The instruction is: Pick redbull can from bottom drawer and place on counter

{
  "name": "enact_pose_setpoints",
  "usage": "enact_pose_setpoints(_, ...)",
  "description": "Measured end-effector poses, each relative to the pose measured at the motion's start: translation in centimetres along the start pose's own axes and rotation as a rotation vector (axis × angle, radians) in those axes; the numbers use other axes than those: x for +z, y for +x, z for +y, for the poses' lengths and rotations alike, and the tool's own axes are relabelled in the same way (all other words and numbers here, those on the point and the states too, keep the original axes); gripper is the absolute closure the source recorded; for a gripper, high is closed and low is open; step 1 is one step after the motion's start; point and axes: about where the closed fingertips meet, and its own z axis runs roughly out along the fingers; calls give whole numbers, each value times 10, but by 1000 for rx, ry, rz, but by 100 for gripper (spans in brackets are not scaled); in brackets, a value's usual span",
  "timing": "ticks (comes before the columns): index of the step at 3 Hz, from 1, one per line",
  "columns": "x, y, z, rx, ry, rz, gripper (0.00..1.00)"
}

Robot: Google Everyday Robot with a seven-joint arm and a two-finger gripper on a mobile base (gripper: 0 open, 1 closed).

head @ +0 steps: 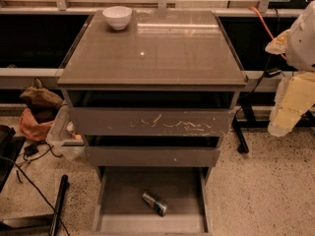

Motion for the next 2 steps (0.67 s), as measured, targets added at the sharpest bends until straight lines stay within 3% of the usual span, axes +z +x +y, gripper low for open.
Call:
enact_pose_setpoints(1, 0, 0, 0, 0, 0, 0, 0)
enact_pose_setpoints(2, 24, -4, 10, 17, 0, -40, 0)
